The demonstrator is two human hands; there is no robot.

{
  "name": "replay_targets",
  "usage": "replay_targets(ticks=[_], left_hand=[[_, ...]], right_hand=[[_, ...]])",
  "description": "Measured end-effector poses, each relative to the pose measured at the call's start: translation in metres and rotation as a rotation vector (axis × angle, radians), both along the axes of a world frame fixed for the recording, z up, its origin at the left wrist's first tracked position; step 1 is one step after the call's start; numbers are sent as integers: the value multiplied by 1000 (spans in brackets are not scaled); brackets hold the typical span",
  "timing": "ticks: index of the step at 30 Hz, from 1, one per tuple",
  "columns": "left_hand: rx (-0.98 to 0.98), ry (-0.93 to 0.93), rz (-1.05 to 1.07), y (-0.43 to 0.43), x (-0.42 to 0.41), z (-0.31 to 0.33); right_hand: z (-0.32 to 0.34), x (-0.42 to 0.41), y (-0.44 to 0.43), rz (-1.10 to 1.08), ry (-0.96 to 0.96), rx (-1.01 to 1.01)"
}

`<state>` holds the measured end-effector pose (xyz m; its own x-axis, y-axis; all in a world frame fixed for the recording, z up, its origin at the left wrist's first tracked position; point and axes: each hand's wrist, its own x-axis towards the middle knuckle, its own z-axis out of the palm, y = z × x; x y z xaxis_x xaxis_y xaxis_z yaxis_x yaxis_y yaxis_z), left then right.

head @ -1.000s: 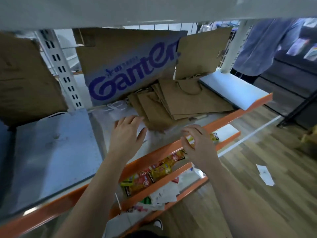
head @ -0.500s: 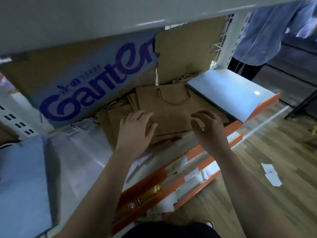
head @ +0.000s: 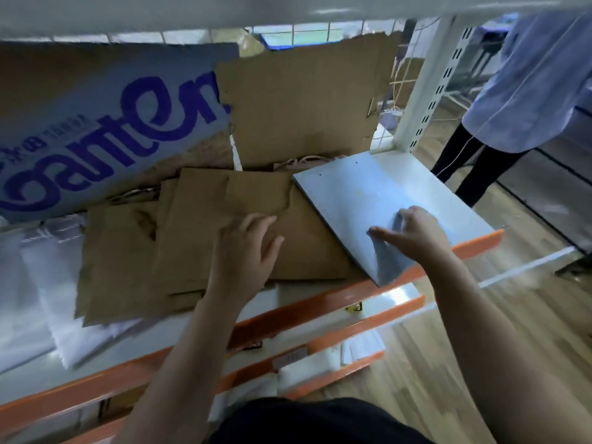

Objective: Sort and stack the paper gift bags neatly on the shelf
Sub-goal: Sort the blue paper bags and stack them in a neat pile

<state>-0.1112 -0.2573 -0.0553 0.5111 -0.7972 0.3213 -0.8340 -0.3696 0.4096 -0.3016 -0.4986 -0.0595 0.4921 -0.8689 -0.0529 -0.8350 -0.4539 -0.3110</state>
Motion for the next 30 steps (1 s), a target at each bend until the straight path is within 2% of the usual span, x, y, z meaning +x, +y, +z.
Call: replay_targets(ticks=[7,13,20,23,26,30], left_hand=[[24,38,98,-23,-36,-9],[13,10,153,-33,-47,-12],[17,-24,214,-36,-46,-8],[93,-49,345,-25,-29,-4],[249,0,595,-4,-8,1],[323,107,829,28,8,7]], right_hand=[[-10,-18,-50,-49,73,74],[-4,-26,-74,-154,-8,102],[-11,-38,-79,-224,-368,192],[-12,-35,-71,-199,-506,272],[-13,-26,-57,-146,-590,309],[-14,-8,-34,-55,-591,311]])
